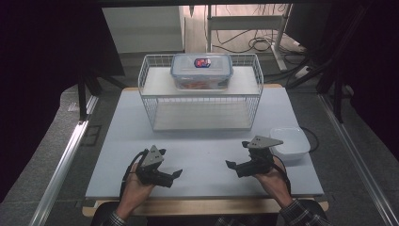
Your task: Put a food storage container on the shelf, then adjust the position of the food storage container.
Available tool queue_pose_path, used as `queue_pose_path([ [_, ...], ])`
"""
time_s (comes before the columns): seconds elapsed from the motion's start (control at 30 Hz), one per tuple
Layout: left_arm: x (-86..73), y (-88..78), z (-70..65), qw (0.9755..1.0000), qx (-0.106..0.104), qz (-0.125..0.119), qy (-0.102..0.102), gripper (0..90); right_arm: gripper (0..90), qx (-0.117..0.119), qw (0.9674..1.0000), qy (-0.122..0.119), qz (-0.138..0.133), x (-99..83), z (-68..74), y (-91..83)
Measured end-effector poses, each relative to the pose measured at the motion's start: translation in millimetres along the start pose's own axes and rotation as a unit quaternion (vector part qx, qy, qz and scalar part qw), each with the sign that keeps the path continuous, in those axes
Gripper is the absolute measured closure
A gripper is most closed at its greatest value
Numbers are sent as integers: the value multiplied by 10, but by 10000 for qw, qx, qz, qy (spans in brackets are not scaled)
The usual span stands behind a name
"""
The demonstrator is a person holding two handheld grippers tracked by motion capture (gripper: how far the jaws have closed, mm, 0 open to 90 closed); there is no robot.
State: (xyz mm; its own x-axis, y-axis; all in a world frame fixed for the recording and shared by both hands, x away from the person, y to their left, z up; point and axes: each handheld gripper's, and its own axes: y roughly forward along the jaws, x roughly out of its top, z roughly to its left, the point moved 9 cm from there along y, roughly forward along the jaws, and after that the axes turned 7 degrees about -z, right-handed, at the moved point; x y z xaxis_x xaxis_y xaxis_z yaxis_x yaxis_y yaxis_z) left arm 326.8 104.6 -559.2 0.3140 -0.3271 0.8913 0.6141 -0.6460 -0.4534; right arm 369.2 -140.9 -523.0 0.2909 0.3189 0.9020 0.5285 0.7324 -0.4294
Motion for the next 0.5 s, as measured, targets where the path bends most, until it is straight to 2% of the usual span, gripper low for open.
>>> queue_pose_path([
  [0.13, -106, 27, -6, 9996, -87, 136, -226, 39, 27, 15, 9998, -21, 213, -133, 17, 22],
  [0.3, -138, 10, 49, 9994, 24, 158, -293, 39, 29, -17, 9990, 24, 437, -236, -10, 67],
  [0.37, -131, -2, 65, 9993, 34, 115, -352, 40, 28, -127, 9988, 73, 472, -243, -47, 58],
  [0.5, -132, -5, 79, 9994, 70, 118, -332, 40, 0, -183, 9986, 128, 485, -233, -67, 58],
])
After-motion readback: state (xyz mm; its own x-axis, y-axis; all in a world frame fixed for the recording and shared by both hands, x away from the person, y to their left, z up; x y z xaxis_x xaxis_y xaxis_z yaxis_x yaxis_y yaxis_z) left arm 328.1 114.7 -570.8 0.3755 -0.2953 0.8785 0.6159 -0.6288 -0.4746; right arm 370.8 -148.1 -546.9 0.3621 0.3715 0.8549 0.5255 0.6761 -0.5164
